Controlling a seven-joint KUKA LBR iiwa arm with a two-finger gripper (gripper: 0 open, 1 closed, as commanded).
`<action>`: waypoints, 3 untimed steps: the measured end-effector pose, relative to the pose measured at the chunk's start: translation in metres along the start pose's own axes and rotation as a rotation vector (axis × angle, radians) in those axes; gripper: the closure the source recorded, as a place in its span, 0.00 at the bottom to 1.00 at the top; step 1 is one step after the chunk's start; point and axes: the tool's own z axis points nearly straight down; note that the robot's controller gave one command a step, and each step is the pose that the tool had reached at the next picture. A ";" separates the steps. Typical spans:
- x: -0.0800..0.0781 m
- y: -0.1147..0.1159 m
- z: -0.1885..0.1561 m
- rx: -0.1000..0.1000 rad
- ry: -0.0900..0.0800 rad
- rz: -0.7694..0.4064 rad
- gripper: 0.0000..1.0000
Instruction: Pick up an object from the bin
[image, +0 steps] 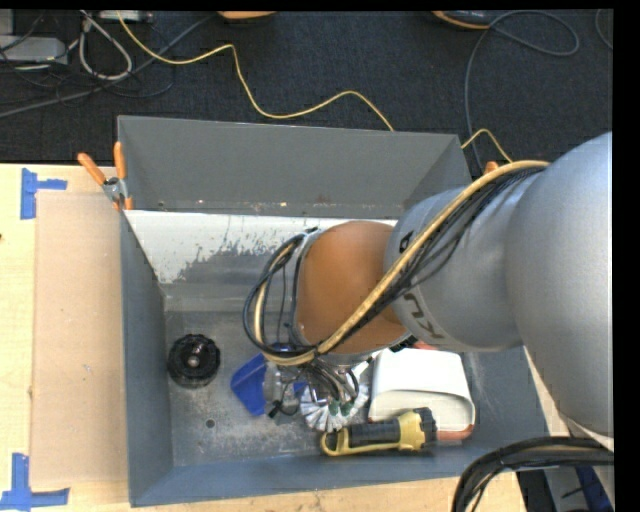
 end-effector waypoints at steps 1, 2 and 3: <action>-0.028 0.018 0.005 -0.002 -0.012 0.039 0.00; -0.028 0.018 0.005 -0.001 -0.011 0.040 1.00; -0.028 0.018 0.005 -0.002 -0.011 0.040 0.00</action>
Offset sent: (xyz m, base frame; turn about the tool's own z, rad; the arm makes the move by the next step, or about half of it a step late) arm 0.0000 0.0000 0.0000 0.0000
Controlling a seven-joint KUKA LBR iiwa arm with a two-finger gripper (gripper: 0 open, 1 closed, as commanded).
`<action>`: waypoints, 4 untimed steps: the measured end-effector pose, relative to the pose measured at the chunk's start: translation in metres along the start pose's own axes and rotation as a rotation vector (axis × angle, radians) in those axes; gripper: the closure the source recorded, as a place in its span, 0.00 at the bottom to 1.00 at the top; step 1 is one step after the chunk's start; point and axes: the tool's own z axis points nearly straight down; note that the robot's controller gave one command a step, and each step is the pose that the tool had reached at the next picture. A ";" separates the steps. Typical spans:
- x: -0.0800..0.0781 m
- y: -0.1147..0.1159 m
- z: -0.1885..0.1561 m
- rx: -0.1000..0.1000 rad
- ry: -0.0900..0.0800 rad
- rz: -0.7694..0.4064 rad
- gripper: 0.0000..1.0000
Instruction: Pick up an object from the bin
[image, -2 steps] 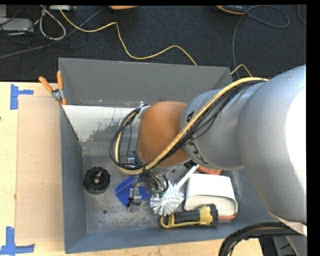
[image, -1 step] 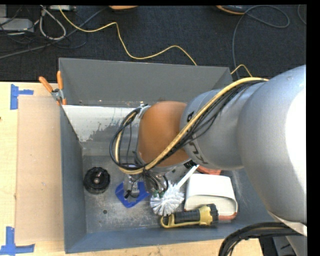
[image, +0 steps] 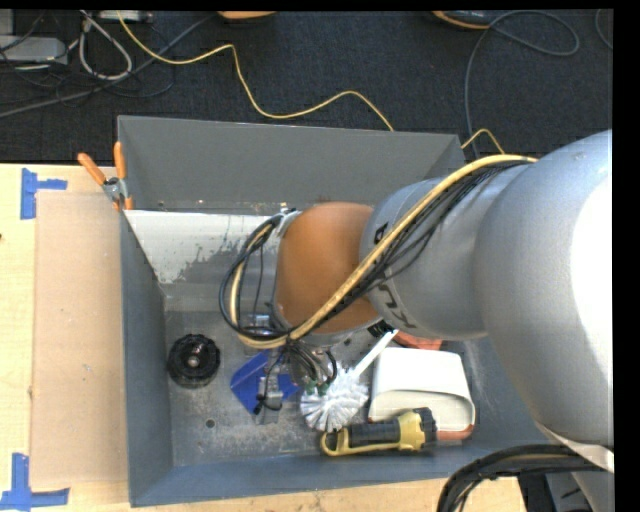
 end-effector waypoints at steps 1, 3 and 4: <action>0.000 0.000 0.000 0.000 0.000 0.001 1.00; -0.019 0.028 -0.020 0.004 0.007 -0.015 1.00; 0.014 0.035 0.013 0.001 0.001 -0.015 1.00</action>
Offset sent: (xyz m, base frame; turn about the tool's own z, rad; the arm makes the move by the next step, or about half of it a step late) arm 0.0000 0.0000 0.0000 0.0000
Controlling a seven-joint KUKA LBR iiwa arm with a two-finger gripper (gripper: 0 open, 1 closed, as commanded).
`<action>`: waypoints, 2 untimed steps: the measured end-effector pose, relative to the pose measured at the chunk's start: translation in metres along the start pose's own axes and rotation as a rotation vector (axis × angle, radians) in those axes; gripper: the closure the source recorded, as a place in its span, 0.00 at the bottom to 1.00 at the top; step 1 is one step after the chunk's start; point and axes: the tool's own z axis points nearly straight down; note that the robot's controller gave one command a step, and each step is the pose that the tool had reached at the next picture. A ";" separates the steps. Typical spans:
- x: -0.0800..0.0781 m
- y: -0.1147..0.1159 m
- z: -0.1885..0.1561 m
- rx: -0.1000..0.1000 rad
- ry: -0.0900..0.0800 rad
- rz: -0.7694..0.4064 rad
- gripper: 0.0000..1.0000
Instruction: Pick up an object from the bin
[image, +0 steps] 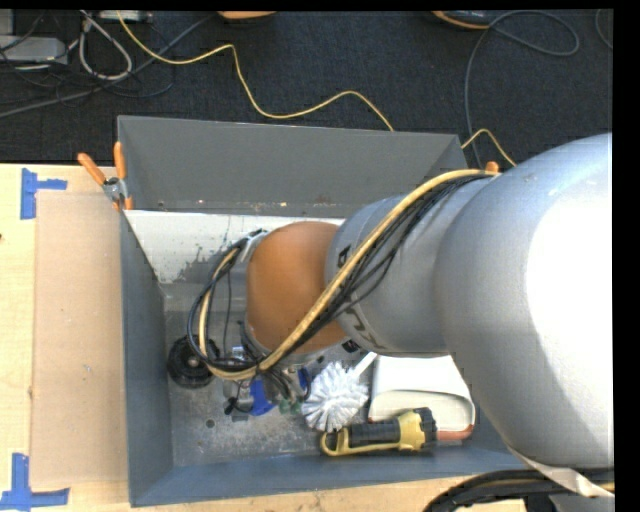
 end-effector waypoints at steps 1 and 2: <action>0.018 -0.014 0.024 0.002 0.014 -0.034 1.00; 0.019 -0.030 0.010 0.002 0.008 -0.176 1.00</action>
Offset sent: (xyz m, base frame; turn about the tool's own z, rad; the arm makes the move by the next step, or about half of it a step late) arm -0.0310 0.0007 -0.0338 -0.5136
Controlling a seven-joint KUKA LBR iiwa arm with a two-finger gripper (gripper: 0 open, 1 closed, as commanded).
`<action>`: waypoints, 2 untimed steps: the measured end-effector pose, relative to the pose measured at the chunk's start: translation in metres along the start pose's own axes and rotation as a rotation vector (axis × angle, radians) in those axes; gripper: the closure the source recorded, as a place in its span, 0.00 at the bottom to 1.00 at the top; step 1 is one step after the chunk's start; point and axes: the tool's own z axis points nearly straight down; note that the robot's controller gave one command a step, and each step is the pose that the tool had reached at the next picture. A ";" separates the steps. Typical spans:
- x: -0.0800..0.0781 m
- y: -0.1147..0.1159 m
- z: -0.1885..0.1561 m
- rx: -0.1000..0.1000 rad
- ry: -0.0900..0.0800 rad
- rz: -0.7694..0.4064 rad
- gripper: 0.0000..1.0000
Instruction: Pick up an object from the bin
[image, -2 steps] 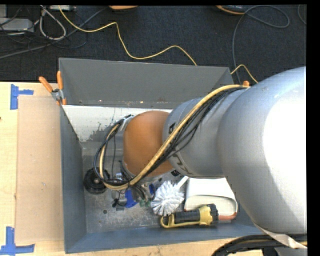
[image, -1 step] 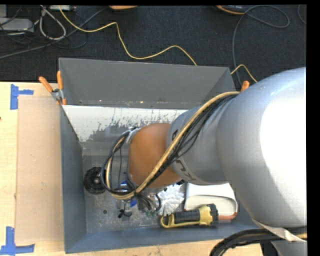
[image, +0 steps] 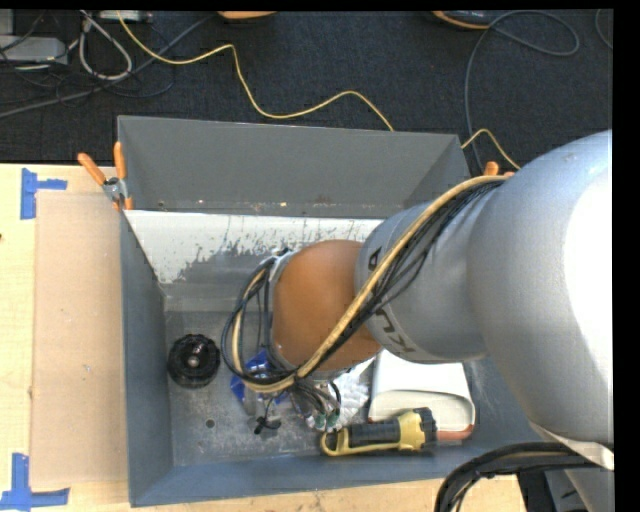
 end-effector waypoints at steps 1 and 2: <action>-0.008 -0.019 0.007 -0.001 0.004 -0.028 0.00; -0.008 -0.019 0.007 -0.001 0.004 -0.027 1.00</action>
Offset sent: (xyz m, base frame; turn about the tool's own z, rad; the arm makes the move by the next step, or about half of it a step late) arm 0.0000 0.0000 0.0000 0.0000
